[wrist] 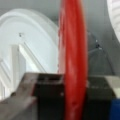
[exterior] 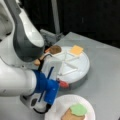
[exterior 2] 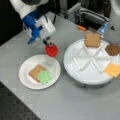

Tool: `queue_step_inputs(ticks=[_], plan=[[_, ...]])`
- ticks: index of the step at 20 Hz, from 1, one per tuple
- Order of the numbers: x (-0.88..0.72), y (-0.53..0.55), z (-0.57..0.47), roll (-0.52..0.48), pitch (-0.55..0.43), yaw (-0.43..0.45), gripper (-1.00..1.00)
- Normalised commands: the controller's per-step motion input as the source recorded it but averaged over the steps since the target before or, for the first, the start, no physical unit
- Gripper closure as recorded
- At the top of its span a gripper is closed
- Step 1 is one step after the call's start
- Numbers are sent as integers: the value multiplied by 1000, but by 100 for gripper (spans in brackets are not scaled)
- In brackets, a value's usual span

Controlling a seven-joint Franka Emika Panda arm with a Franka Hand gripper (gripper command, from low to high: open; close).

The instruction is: Ingredient selection for cheeseburger or sandwich

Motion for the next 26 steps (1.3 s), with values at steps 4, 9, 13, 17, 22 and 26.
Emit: queue_step_inputs(ticks=[4,9,13,17,22,26], plan=[[732,-375,-104,-70,108,350,100],[629,-332,-17,-100,117,356,100],[595,-267,-24,-118,125,363,100],[498,-131,-87,-93,106,327,100],[333,-24,-138,-158,43,294,100],[159,-44,-105,-196,65,274,100]])
